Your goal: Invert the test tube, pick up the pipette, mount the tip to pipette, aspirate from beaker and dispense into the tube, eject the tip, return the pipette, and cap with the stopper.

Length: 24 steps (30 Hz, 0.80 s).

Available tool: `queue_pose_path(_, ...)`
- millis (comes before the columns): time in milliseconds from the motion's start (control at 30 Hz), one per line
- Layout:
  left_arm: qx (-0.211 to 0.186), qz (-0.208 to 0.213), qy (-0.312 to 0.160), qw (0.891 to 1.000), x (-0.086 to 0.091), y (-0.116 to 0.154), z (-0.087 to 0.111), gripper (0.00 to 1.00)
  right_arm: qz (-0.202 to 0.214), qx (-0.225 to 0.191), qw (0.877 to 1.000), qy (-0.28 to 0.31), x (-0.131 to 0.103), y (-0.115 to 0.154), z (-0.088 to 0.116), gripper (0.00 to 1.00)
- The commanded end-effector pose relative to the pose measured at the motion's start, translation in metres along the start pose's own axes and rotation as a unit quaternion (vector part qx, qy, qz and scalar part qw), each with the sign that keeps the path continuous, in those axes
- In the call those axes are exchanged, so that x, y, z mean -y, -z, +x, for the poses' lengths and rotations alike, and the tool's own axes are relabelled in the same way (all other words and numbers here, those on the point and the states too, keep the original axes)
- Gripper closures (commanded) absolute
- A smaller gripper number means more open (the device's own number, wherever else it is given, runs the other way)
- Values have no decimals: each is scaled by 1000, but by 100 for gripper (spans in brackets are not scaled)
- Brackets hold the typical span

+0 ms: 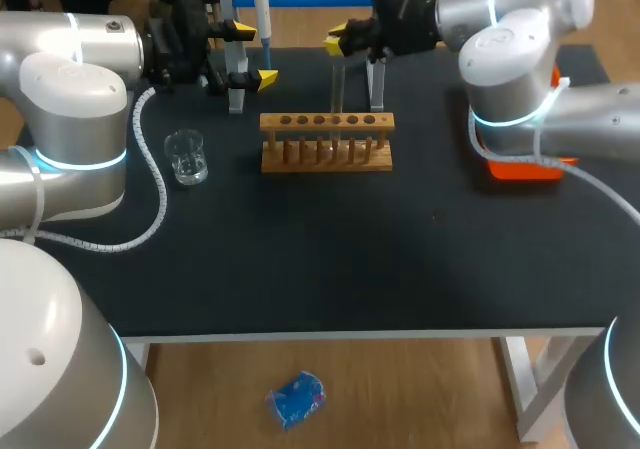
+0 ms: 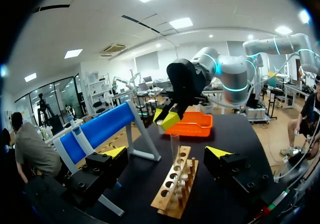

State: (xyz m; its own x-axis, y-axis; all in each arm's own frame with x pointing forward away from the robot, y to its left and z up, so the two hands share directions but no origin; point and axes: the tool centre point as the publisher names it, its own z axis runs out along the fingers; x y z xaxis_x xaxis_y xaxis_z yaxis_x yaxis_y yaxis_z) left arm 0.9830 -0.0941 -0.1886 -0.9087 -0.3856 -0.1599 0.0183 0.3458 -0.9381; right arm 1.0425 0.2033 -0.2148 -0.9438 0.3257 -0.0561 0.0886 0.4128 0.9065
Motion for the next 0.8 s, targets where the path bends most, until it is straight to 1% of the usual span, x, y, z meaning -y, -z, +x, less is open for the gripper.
queue_pose_path(33, 2, 2, -1, 1000, -1, -1, 1, 0, -5, 3, 1000, 0, 3, 12, 7, 100)
queue_pose_path(167, 2, 2, -1, 1000, -1, -1, 1, 0, -7, 5, 1000, -2, 3, 19, 11, 100)
queue_pose_path(333, 2, 2, -1, 1000, -1, -1, 1, 0, -6, 4, 1000, -4, 8, 20, 14, 100)
queue_pose_path(800, 2, 2, -1, 1000, -1, -1, 1, 0, -1, -2, 1000, -4, 10, 12, 16, 100)
